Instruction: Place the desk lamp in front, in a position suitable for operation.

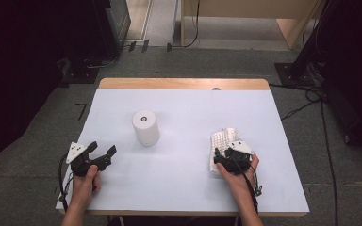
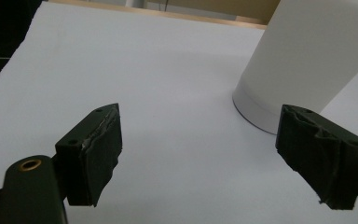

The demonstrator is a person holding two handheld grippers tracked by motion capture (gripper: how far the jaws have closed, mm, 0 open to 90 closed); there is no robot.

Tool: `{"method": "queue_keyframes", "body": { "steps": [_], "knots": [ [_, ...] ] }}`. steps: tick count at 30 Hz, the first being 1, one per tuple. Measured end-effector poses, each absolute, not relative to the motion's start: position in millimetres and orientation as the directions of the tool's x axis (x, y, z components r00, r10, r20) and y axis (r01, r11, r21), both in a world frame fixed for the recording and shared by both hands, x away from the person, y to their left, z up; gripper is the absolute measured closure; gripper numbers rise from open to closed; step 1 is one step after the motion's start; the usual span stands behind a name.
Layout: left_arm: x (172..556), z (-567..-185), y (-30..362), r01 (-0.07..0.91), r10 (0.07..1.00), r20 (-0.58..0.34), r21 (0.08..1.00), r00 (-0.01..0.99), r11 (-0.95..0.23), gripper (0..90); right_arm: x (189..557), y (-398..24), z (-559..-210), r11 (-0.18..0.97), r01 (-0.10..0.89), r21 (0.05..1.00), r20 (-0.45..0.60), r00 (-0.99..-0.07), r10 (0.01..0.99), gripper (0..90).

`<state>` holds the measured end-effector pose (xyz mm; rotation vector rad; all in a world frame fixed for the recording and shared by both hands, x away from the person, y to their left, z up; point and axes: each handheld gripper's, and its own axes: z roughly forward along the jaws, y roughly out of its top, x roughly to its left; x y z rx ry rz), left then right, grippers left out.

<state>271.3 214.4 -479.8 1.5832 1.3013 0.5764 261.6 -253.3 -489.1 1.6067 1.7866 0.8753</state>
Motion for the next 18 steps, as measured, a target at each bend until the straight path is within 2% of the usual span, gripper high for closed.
{"method": "queue_keyframes", "body": {
  "steps": [5, 7, 8, 9, 11, 13, 18],
  "knots": [
    [269.8, -478.7, 213.0, 0.451, 0.932, -0.188, 0.892, 0.311, 0.030, 15.3, 264.9, -253.2, -495.5, 0.031, 0.651, 0.758, 0.037, -0.091, 0.995, 28.9],
    [269.0, -478.2, 210.4, 0.444, 0.936, -0.169, 0.896, 0.310, 0.015, 15.3, 266.2, -258.6, -496.8, -0.012, 0.662, 0.749, 0.097, -0.091, 0.991, 38.7],
    [269.0, -478.2, 210.4, 0.444, 0.936, -0.169, 0.896, 0.310, 0.015, 15.4, 266.2, -258.6, -496.8, -0.012, 0.662, 0.749, 0.097, -0.091, 0.991, 38.7],
    [269.3, -477.8, 210.3, 0.444, 0.938, -0.166, 0.896, 0.306, 0.014, 15.4, 265.7, -261.6, -496.9, -0.019, 0.661, 0.750, 0.137, -0.126, 0.983, 54.0],
    [269.9, -477.4, 211.5, 0.447, 0.936, -0.175, 0.894, 0.304, 0.022, 15.4, 264.8, -261.7, -496.0, -0.012, 0.658, 0.753, 0.149, -0.154, 0.977, 63.8],
    [270.1, -476.4, 212.4, 0.443, 0.936, -0.185, 0.896, 0.300, 0.035, 15.4, 263.4, -261.6, -494.0, 0.000, 0.643, 0.766, 0.143, -0.170, 0.975, 69.0],
    [270.7, -475.2, 207.1, 0.440, 0.935, -0.174, 0.898, 0.308, 0.022, 15.4, 260.3, -267.6, -484.4, -0.014, 0.593, 0.805, 0.140, -0.167, 0.976, 73.0]
  ]
}}
